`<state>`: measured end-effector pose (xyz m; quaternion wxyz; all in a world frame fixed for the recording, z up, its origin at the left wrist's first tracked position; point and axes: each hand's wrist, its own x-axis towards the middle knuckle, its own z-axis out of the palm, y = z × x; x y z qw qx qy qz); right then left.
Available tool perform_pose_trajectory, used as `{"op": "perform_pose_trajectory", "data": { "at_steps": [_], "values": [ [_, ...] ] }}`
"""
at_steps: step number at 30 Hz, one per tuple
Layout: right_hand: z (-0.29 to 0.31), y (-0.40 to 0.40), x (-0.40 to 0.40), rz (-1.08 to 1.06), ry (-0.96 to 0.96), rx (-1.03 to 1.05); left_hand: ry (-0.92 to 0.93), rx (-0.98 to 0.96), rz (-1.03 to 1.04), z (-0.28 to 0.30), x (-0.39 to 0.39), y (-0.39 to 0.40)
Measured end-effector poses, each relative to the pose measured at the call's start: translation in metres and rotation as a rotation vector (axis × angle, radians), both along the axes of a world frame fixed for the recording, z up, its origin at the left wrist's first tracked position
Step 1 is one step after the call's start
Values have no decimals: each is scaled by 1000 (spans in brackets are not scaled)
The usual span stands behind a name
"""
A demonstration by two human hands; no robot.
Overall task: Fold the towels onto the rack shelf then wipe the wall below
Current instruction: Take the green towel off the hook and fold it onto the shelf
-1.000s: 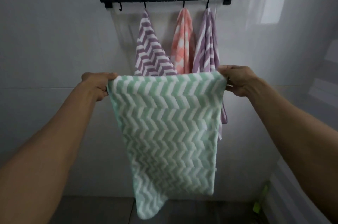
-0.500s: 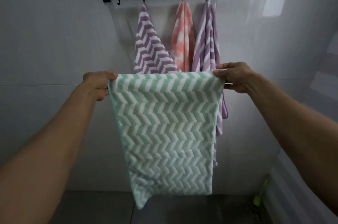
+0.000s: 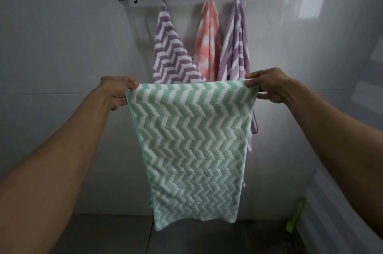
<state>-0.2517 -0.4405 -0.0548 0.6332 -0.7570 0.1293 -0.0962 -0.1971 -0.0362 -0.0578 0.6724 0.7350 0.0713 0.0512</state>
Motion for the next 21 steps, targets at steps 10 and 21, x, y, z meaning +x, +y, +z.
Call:
{"op": "perform_pose_trajectory", "data": {
  "at_steps": [10,21],
  "values": [
    [7,-8,-14,75,41,-137,-91,-8,-87,-2,2,4],
    [1,-19,-17,125,144,-283,22,404,-283,4,5,4]
  ]
}}
